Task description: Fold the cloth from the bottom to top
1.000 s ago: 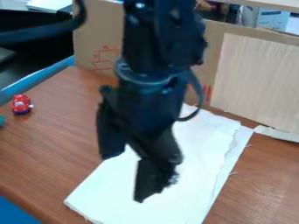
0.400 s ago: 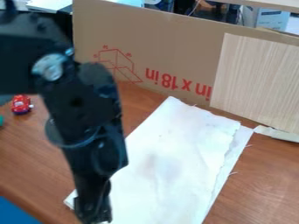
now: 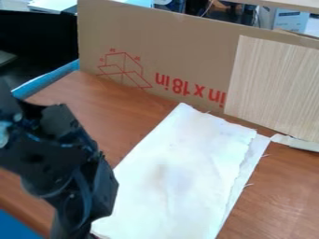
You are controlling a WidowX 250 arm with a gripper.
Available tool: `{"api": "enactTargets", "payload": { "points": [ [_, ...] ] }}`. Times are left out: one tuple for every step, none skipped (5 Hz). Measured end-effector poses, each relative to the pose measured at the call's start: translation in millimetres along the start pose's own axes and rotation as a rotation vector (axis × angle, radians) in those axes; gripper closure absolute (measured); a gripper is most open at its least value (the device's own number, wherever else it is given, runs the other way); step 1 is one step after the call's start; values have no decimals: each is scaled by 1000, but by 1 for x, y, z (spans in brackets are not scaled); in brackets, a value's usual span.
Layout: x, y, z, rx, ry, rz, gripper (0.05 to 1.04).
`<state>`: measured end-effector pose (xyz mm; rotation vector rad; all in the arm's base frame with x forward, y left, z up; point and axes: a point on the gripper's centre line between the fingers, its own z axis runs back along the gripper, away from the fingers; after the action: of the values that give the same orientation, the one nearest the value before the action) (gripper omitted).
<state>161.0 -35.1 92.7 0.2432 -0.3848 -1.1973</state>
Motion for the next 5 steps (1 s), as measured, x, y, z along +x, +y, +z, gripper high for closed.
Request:
{"api": "enactTargets", "payload": {
  "points": [
    [-1,-4,-16,-10,9,-61,84],
    [-1,-7,-36,-29,33,-76,84],
    [2,-11,-49,-15,42,-104,84],
    [4,-14,-62,-21,62,-113,84],
    [2,-14,-72,-24,85,-116,84]
  ]
}}
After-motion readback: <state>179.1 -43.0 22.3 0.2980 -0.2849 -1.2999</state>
